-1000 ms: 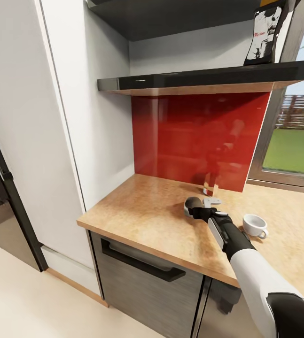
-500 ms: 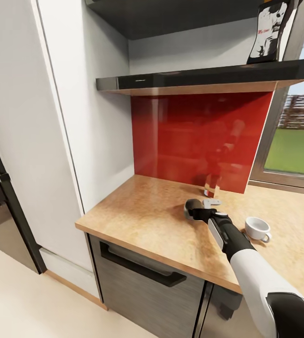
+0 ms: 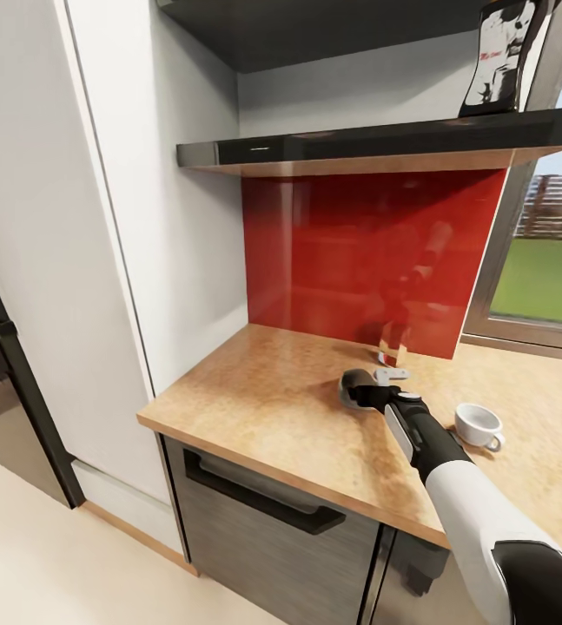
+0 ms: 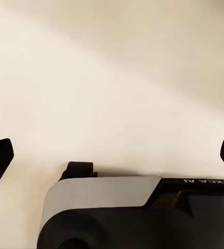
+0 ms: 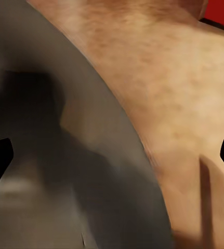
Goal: Set up a coffee station on the kitchen countertop: keep the coffee maker on the countertop, move the bottle of coffee from the kitchen shelf to the counter next to the coffee maker, place a paper coffee filter on top of the coffee maker, put the saucer next to the coffee maker with the coffee cup on the saucer, and place the electric kettle next to the coffee maker.
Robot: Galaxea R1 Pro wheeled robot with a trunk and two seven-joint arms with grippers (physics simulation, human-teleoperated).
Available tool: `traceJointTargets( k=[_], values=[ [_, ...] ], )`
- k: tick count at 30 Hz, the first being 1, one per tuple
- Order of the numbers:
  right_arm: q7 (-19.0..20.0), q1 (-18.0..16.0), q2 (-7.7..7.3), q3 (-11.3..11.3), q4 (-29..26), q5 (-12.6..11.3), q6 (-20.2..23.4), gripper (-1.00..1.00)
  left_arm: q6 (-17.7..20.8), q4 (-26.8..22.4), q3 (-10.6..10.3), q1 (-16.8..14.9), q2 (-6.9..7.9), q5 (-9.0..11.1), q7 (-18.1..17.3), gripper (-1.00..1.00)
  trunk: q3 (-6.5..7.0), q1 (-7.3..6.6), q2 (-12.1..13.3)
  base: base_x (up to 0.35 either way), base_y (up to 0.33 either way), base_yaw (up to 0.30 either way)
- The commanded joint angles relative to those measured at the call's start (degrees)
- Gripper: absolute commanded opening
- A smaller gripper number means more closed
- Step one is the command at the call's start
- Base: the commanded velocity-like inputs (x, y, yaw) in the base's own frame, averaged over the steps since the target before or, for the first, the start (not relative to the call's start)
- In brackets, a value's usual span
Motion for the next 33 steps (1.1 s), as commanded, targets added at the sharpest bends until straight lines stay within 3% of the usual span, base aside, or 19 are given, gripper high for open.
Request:
traceJointTargets(
  k=[1, 33],
  values=[
    [0.18, -0.02, -0.01, -0.04, -0.1, -0.05, 0.3, 1.0, -0.07, -0.07, 0.24, 0.01, -0.05, 0.06, 0.0, 1.0, -0.05, 0.0, -0.03, 0.007, 0.0, 0.0],
    [0.31, -0.02, 0.08, -0.04, 0.07, -0.13, 0.32, 1.0, -0.07, -0.07, 0.26, 0.02, -0.05, 0.05, 0.0, 1.0, -0.05, 0.0, -0.03, 0.0, 0.0, 0.0]
  ],
)
